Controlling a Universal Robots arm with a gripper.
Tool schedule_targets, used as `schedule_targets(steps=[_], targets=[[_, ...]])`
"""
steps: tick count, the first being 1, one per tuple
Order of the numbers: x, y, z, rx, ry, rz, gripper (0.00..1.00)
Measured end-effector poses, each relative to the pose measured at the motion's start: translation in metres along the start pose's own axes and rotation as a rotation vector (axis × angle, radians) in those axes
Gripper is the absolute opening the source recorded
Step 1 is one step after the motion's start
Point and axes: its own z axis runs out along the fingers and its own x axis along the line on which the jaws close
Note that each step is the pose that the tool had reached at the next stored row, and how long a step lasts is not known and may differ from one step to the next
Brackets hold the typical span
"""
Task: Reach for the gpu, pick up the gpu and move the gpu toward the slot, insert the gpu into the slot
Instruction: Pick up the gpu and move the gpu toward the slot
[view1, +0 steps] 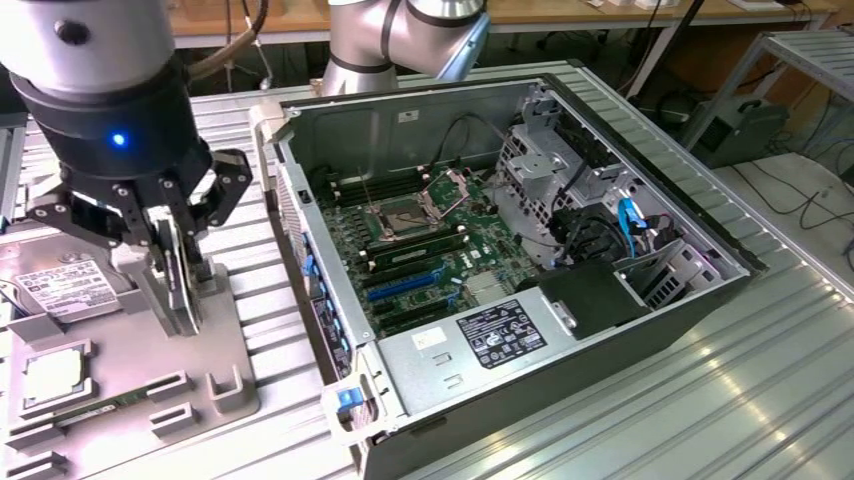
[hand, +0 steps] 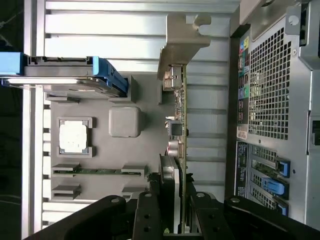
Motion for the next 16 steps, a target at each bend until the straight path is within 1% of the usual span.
schedule_targets(steps=[1, 2, 5, 12, 16], targets=[[0.000, 0.0004, -0.0075, -0.0003, 0.0000, 0.000, 0.28], [0.000, 0.0006, -0.0128, -0.0010, -0.0001, 0.000, 0.28], [0.001, 0.0012, -0.0260, -0.0012, 0.0001, 0.000, 0.28], [0.001, 0.0026, -0.0557, -0.0011, 0.0001, 0.000, 0.28], [0.001, 0.0034, -0.0705, -0.0011, -0.0004, 0.000, 0.28]])
